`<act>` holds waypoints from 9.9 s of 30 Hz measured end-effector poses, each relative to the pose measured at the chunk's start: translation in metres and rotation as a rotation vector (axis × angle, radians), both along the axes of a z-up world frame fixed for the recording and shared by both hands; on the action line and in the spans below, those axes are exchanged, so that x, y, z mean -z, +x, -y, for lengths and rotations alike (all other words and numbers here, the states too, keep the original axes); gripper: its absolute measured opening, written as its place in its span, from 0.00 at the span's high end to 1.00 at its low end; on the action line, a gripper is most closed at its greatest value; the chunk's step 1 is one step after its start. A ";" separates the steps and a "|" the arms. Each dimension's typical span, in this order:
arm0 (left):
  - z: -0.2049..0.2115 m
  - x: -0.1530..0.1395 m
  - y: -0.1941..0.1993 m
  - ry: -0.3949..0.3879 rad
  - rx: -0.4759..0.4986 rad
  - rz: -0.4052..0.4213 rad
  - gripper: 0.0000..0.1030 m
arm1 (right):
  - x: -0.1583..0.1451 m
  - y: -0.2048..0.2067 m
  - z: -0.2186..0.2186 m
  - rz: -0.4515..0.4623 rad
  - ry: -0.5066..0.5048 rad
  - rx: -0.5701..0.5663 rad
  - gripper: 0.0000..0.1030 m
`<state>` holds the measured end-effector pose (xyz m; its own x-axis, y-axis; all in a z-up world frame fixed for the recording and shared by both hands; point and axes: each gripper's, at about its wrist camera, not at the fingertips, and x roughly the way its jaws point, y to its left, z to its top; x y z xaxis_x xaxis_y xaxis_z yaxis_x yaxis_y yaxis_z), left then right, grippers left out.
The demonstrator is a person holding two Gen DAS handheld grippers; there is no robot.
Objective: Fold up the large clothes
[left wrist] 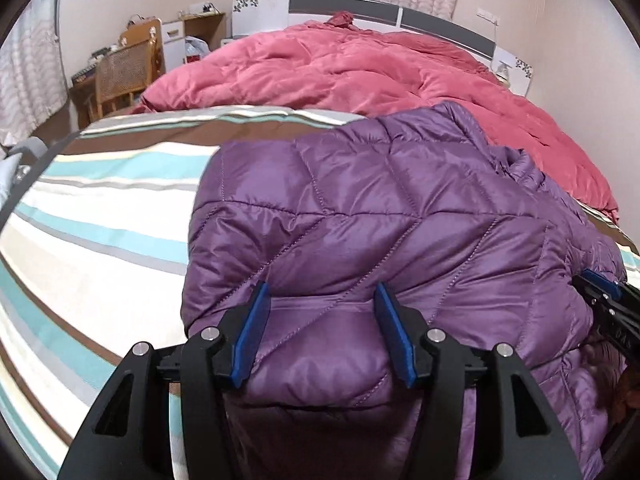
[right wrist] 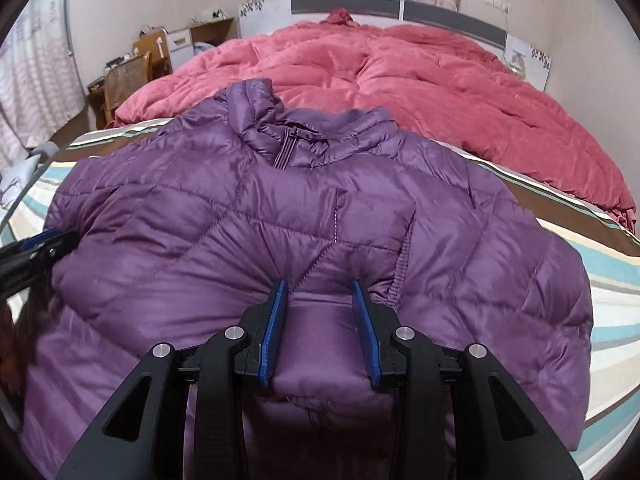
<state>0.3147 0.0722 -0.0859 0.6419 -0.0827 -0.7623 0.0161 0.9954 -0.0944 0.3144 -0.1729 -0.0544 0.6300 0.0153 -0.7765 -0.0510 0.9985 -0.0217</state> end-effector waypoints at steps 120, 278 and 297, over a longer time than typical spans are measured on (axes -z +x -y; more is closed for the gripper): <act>-0.061 -0.021 -0.297 -0.215 0.299 -0.060 0.91 | -0.020 -0.329 0.127 -0.100 0.557 -0.071 0.92; -0.053 -0.055 0.009 -0.362 -0.009 0.042 0.88 | -0.051 -0.056 0.189 0.095 0.505 0.165 0.87; -0.020 -0.028 0.082 -0.166 -0.105 0.007 0.88 | -0.019 0.014 0.174 0.053 0.300 0.288 0.87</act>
<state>0.3968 0.0917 -0.0581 0.6587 -0.1396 -0.7394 -0.0858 0.9623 -0.2581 0.3285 -0.3473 -0.0356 0.6807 0.0529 -0.7307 0.2249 0.9341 0.2772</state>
